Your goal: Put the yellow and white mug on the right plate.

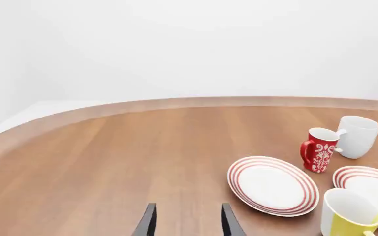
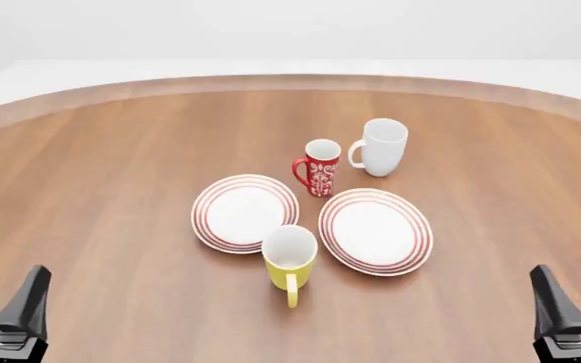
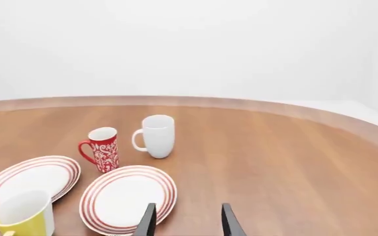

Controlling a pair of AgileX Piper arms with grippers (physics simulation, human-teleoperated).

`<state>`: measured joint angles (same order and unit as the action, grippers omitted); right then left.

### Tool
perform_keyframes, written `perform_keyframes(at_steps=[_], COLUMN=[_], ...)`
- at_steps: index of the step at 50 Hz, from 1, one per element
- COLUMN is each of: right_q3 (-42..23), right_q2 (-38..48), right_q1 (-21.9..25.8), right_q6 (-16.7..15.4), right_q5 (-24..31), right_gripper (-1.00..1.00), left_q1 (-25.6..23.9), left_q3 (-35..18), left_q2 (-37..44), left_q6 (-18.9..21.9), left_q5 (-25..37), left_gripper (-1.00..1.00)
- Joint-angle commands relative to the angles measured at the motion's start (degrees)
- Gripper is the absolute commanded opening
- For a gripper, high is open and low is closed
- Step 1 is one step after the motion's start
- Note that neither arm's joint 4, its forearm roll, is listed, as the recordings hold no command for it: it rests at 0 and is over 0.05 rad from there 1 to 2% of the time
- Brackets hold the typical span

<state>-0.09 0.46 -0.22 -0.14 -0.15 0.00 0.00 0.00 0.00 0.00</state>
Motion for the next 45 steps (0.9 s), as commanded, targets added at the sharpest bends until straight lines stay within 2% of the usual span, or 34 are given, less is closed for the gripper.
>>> perform_keyframes(at_steps=[1, 6, 7, 9, 10, 12, 14, 16, 20, 21, 23, 25, 27, 28, 29, 30, 31, 32, 36, 38, 42, 45], right_q3=[-0.14, 0.02, -0.51, -1.85, -2.34, -3.13, -3.54, -5.18, -8.63, -11.15, -12.65, -13.65, -14.0, -16.92, -16.96, -17.8, -16.76, -17.29, -19.51, -20.74, -22.75, -25.47], right_q2=[1.04, -0.31, -0.07, 0.21, 0.31, 0.36, -0.09, -0.12, 0.77, 4.7, 1.93, 4.07, 8.78, 11.46, 11.49, 14.12, 14.15, 14.58, 16.63, 18.29, 20.83, 24.81], right_q1=[-0.44, 0.19, 0.46, 0.83, 1.57, 3.65, 4.65, 5.98, 8.05, 8.98, 9.71, 11.09, 9.54, 11.69, 11.69, 10.78, 12.97, 14.62, 17.4, 16.01, 17.18, 17.83], right_q6=[-1.25, -2.2, -3.55, -4.09, -3.89, -5.67, -4.28, -5.31, -3.95, -3.08, -2.36, -5.2, -2.88, -3.95, -3.95, -2.62, -3.58, -3.21, -4.86, -3.92, -3.13, 0.26], right_q5=[0.06, 0.79, 1.12, 1.82, 2.48, 3.72, 5.0, 6.05, 9.27, 9.18, 10.9, 11.16, 10.67, 12.36, 12.37, 12.94, 12.45, 12.89, 13.84, 14.53, 16.1, 17.75], right_gripper=[1.0, 1.0, 1.0, 1.0, 1.0, 1.0, 1.0, 1.0, 1.0, 1.0, 1.0, 1.0, 1.0, 1.0, 1.0, 1.0, 1.0, 1.0, 1.0, 1.0, 1.0, 1.0], left_q1=[0.0, 0.0, 0.0, 0.0, 0.0, 0.0, 0.0, 0.0, 0.0, 0.0, 0.0, 0.0, 0.0, 0.0, 0.0, 0.0, 0.0, 0.0, 0.0, 0.0, 0.0, 0.0], left_q3=[0.0, 0.0, 0.0, 0.0, 0.0, 0.0, 0.0, 0.0, 0.0, 0.0, 0.0, 0.0, 0.0, 0.0, 0.0, 0.0, 0.0, 0.0, 0.0, 0.0, 0.0, 0.0], left_q2=[0.0, 0.0, 0.0, 0.0, 0.0, 0.0, 0.0, 0.0, 0.0, 0.0, 0.0, 0.0, 0.0, 0.0, 0.0, 0.0, 0.0, 0.0, 0.0, 0.0, 0.0, 0.0], left_q6=[0.0, 0.0, 0.0, 0.0, 0.0, 0.0, 0.0, 0.0, 0.0, 0.0, 0.0, 0.0, 0.0, 0.0, 0.0, 0.0, 0.0, 0.0, 0.0, 0.0, 0.0, 0.0], left_q5=[0.0, 0.0, 0.0, 0.0, 0.0, 0.0, 0.0, 0.0, 0.0, 0.0, 0.0, 0.0, 0.0, 0.0, 0.0, 0.0, 0.0, 0.0, 0.0, 0.0, 0.0, 0.0], left_gripper=[1.0, 1.0, 1.0, 1.0, 1.0, 1.0, 1.0, 1.0, 1.0, 1.0, 1.0, 1.0, 1.0, 1.0, 1.0, 1.0, 1.0, 1.0, 1.0, 1.0, 1.0, 1.0])
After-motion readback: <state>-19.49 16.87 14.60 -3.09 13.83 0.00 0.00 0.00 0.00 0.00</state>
